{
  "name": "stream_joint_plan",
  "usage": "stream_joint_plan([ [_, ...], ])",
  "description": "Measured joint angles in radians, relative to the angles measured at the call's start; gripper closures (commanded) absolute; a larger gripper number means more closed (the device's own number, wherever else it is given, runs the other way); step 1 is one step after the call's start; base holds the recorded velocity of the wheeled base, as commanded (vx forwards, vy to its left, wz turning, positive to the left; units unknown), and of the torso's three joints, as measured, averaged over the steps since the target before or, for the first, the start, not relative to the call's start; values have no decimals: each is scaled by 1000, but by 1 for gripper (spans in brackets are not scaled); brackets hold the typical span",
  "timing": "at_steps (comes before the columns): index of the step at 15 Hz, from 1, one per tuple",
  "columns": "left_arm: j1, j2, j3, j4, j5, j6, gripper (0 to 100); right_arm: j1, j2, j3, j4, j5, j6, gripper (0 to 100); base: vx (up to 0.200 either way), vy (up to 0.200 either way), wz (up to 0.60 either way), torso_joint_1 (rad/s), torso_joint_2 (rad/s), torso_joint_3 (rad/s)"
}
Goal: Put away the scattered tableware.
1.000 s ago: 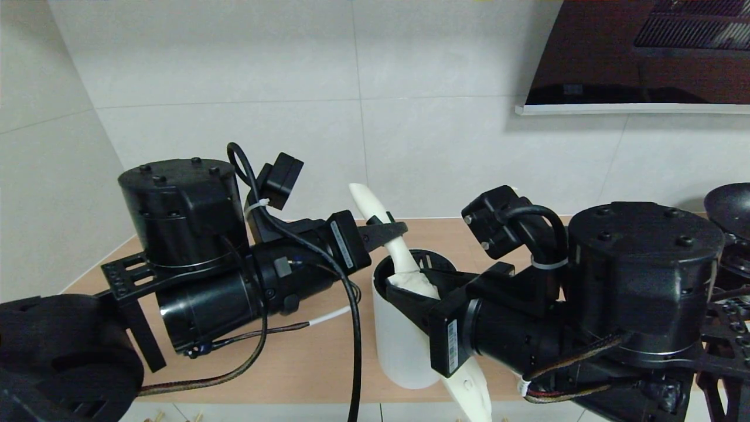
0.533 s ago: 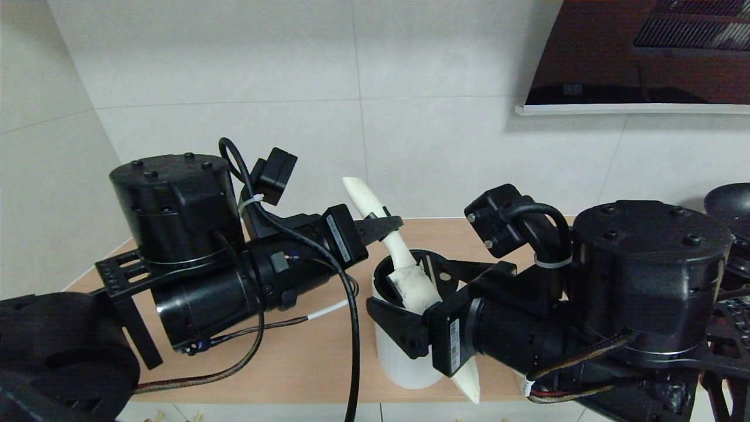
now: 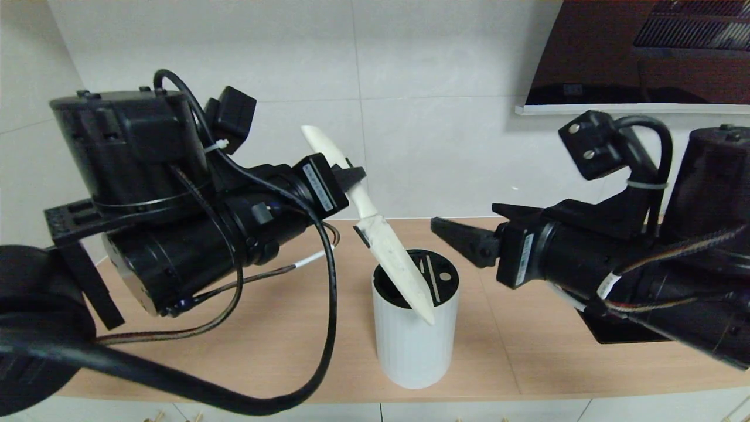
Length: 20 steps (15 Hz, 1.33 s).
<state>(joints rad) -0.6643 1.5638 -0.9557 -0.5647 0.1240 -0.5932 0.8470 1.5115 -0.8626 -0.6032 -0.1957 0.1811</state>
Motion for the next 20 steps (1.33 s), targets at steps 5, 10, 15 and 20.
stream_joint_plan([
  [5, -21, -13, -156, 168, 172, 172, 100, -73, -56, -21, 42, 10, 0, 0, 0, 0, 0, 0, 0, 0],
  [10, -131, -3, -170, 163, 428, 307, 100, -87, -64, -23, 40, 10, -1, 0, 0, 0, 0, 0, 0, 0],
  [15, -155, 53, -173, 133, 489, 321, 100, -88, -66, -21, 33, 9, -2, 0, 0, 0, 0, 0, 0, 0],
  [20, -156, 136, -170, -55, 532, 340, 100, -88, -64, -18, 33, 9, -1, 0, 0, 0, 0, 0, 0, 0],
])
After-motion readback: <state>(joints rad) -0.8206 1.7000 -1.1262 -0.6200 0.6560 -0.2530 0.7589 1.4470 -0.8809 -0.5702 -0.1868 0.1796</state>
